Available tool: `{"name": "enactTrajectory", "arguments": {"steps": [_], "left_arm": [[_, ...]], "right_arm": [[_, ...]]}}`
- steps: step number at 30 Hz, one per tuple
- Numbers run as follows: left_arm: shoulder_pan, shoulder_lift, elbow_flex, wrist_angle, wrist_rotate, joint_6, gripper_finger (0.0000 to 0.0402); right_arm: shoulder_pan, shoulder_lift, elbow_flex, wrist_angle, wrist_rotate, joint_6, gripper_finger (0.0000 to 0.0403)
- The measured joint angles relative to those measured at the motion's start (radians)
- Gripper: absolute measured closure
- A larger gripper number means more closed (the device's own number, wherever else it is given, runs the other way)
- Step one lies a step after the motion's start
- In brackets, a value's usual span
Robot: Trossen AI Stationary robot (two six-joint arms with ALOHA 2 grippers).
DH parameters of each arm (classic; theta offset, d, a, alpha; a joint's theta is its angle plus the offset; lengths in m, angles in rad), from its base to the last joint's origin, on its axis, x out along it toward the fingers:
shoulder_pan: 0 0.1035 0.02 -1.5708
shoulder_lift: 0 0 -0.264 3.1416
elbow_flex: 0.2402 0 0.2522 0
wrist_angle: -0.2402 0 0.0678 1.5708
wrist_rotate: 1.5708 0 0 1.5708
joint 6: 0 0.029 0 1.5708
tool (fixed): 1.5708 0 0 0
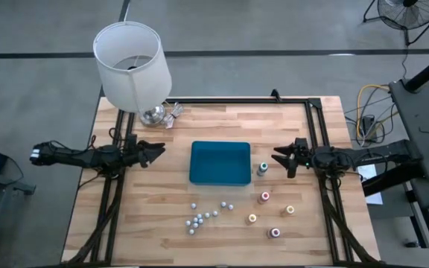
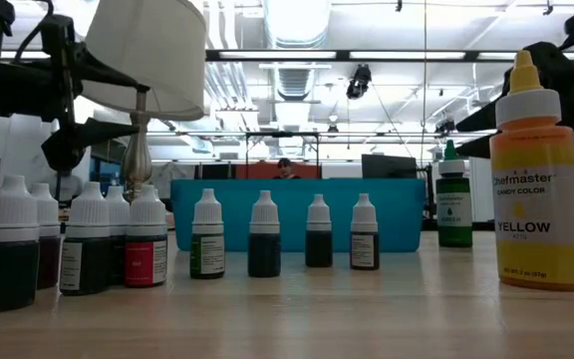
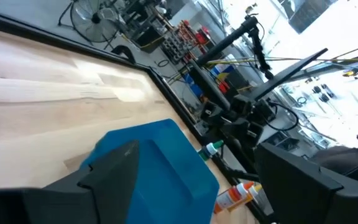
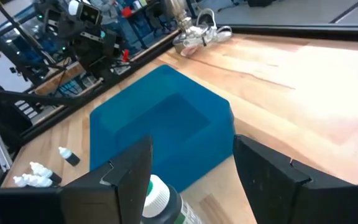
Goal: Pick & Place food coloring
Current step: Put the right small red food coloring bottle into the blue bin
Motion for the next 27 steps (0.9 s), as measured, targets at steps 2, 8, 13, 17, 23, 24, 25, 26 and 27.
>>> {"name": "enactTrajectory", "arguments": {"steps": [2,8,13,17,23,24,25,26,27], "left_arm": [[0.000,0.008,0.000,-0.001,0.000,0.016,0.0135],[0.000,0.021,0.000,-0.001,0.018,0.092,0.0251],[0.000,0.021,0.000,0.000,0.059,0.189,0.0364],[0.000,0.021,0.000,0.002,0.080,0.225,0.0397],[0.000,0.021,0.000,0.050,0.164,0.259,0.0401],[0.000,0.021,0.000,0.076,0.186,0.260,0.0401],[0.000,0.021,0.000,0.099,0.202,0.257,0.0401],[0.000,0.021,0.000,0.124,0.214,0.250,0.0401],[0.000,0.021,0.000,0.149,0.228,0.247,0.0401]], "right_arm": [[0.000,0.013,0.000,-0.001,-0.001,0.009,0.0198],[0.000,0.042,0.000,0.000,-0.050,-0.035,0.0285],[0.000,0.048,0.000,0.005,-0.137,-0.111,0.0382],[0.000,0.047,0.000,0.057,-0.169,-0.145,0.0391],[0.000,0.046,0.000,0.237,-0.169,-0.152,0.0394],[0.000,0.046,0.000,0.267,-0.170,-0.153,0.0394],[0.000,0.046,0.000,0.297,-0.174,-0.155,0.0394],[0.000,0.046,0.000,0.326,-0.185,-0.158,0.0394],[0.000,0.046,0.000,0.350,-0.195,-0.166,0.0394]]}}
